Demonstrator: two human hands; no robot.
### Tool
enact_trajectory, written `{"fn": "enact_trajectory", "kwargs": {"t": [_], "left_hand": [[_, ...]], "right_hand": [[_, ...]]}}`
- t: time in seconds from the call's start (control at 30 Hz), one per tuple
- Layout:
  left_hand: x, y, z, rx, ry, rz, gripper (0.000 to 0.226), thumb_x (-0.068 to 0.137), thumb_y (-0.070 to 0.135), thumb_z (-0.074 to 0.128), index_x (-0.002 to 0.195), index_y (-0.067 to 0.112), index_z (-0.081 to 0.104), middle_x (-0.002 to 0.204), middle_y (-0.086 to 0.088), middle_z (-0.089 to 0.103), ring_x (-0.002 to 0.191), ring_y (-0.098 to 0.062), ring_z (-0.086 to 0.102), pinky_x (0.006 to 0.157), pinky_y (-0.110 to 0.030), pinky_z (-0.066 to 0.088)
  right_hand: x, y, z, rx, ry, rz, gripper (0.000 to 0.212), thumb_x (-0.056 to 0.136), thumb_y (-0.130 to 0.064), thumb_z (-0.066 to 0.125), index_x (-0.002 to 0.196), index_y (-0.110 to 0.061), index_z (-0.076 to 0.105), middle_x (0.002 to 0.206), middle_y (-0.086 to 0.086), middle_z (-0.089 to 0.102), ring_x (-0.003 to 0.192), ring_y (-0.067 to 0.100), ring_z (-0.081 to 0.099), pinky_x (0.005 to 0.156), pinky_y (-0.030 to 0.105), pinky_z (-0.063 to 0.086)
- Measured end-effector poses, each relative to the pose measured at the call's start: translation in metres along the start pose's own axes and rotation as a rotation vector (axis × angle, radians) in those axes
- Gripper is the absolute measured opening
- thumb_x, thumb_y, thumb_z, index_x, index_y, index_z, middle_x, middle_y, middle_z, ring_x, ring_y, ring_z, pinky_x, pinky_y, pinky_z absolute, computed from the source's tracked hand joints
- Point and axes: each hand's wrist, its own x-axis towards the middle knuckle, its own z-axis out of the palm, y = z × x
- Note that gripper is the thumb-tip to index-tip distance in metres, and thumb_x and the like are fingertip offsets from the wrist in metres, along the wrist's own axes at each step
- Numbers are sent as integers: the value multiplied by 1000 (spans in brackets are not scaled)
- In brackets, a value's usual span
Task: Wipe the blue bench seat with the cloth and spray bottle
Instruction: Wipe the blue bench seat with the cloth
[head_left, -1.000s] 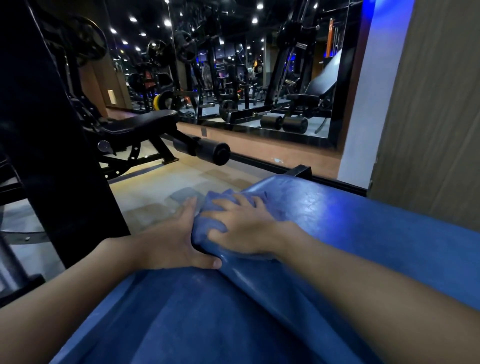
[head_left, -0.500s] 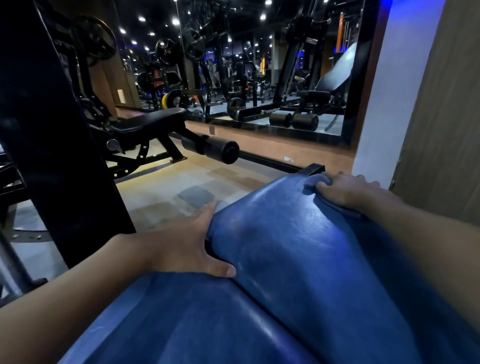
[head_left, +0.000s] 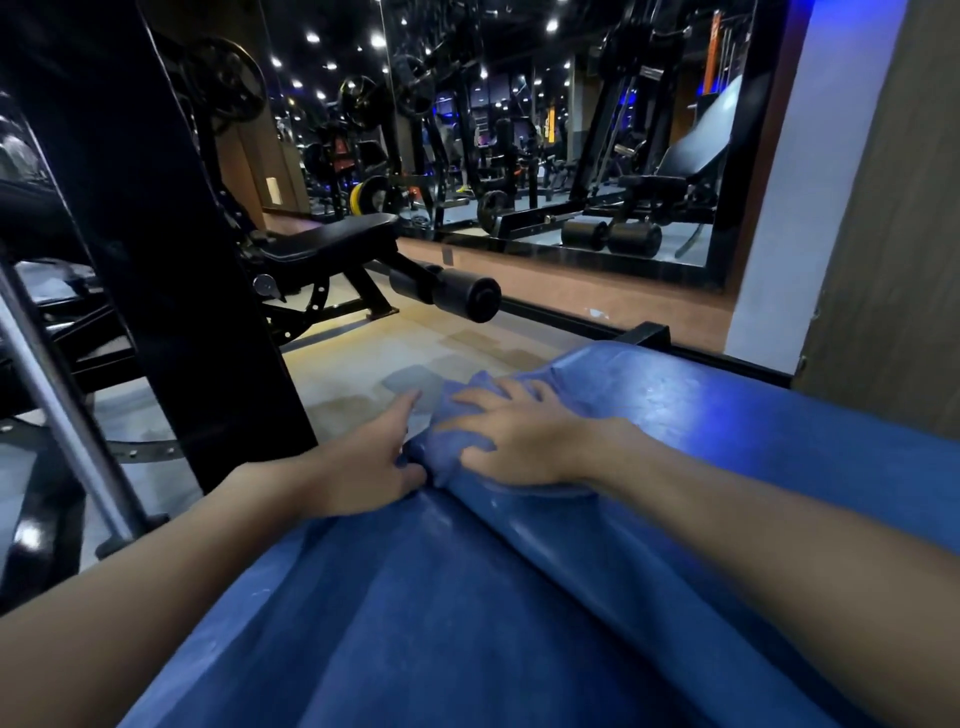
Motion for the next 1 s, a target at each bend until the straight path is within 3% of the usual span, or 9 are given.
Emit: {"fn": "enact_trajectory", "kwargs": {"t": [0.07,0.13,0.23,0.43,0.53,0.67,0.77,0.9,1.0], "left_hand": [[-8,4,-1,-30,10,41,78,85,11,57,148,24,13,136,-1,43,125,-14,46,101,-16,39],[-15,13,-2,-42,-14,73,76,90,-3,50,150,22,10,131,8,40,124,-8,43,94,-7,36],[-24,25,-1,-8,-36,103,81,92,0,47,156,19,1,140,5,35,129,-5,36,103,-16,31],[-47,43,13,53,35,226,54,92,3,49,142,20,36,138,-1,46,126,-12,45,102,-21,36],[-58,56,23,113,-7,256,49,95,10,49,141,23,38,134,5,48,96,9,53,90,-14,38],[-71,73,42,206,-30,313,58,95,18,53,145,31,27,124,8,55,68,7,54,72,-17,40],[-80,87,52,197,-43,359,65,95,18,53,151,29,23,134,10,51,82,12,56,79,-7,41],[-99,111,69,157,-54,432,59,94,15,52,148,26,32,143,6,50,123,-10,52,104,-26,40],[-113,135,88,137,-61,517,52,93,13,51,142,24,41,134,6,56,118,-14,55,100,-27,41]], "right_hand": [[-14,-14,1,-41,-8,-58,41,86,-52,26,123,-55,44,157,-9,16,145,30,3,112,62,2],[-23,-22,2,-71,-12,-85,45,78,-56,19,114,-57,45,157,-9,14,144,31,4,108,68,3],[-39,-27,2,-70,-18,-70,45,82,-55,21,120,-58,46,159,-11,10,146,31,2,109,67,4],[-100,-29,-4,-39,-54,5,36,92,-43,34,122,-49,52,160,-16,6,147,27,-2,114,59,0],[-133,-28,-3,-8,-61,45,37,91,-45,34,124,-52,50,161,-17,5,148,26,-4,115,57,-2],[-177,-31,-3,0,-50,74,35,89,-47,34,121,-53,48,161,-15,6,148,27,-5,114,60,1],[-212,-33,-4,-12,-48,126,44,89,-49,30,131,-52,43,161,-15,5,148,25,-5,115,58,2],[-262,-37,2,-62,10,181,71,71,-59,12,137,-52,39,161,-17,7,148,25,2,115,56,8],[-309,-40,6,-158,80,190,64,75,-60,24,135,-52,43,161,-11,17,146,31,16,110,60,18]]}}
